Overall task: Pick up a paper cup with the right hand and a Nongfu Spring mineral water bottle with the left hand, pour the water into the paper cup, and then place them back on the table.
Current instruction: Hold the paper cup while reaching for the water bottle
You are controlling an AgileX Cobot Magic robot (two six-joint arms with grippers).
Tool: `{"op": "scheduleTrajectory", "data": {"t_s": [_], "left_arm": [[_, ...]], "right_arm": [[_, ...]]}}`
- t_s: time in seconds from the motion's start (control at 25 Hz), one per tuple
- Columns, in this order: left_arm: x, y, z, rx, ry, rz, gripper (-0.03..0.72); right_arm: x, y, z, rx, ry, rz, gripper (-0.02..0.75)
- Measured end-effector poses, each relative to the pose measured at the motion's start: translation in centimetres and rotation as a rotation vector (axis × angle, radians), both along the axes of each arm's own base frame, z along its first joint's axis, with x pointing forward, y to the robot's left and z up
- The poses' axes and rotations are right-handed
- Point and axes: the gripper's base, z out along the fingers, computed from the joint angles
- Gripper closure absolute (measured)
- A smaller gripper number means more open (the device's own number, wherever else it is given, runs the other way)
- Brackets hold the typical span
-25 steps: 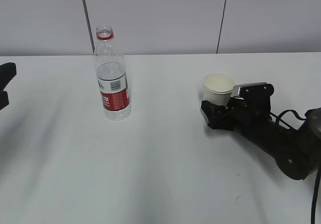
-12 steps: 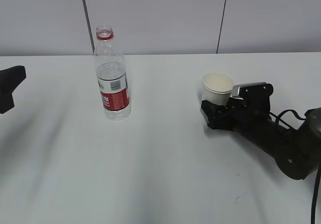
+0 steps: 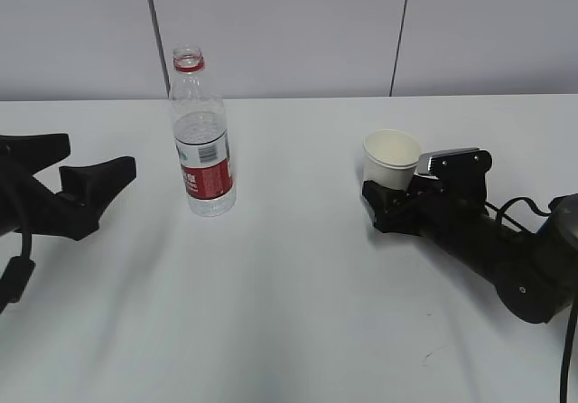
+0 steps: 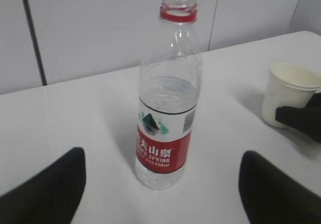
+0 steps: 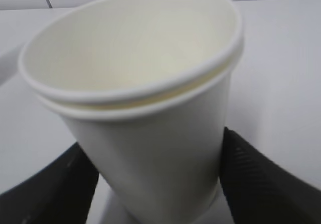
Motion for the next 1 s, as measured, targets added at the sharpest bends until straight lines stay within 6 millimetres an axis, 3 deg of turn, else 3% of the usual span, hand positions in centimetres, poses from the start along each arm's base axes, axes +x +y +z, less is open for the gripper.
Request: {"op": "scheduleTrajectory", "data": {"t_s": [0.4, 0.68, 1.0], "left_arm": [[3.3, -1.1, -4.6, -0.053, -0.017, -0.036, 0.115], [6.3, -1.9, -6.4, -0.047, -0.012, -0.043, 0.115], [9.3, -4.2, -8.1, -0.05, -0.022, -0.09, 0.115]], "right_arm": [[-0.1, 0.1, 0.0, -0.003, -0.003, 0.018, 0.198], [-0.1, 0.2, 0.0, -0.003, -0.003, 0.021, 0.198], [-0.1, 0.2, 0.0, -0.003, -0.003, 0.021, 0.198]]}}
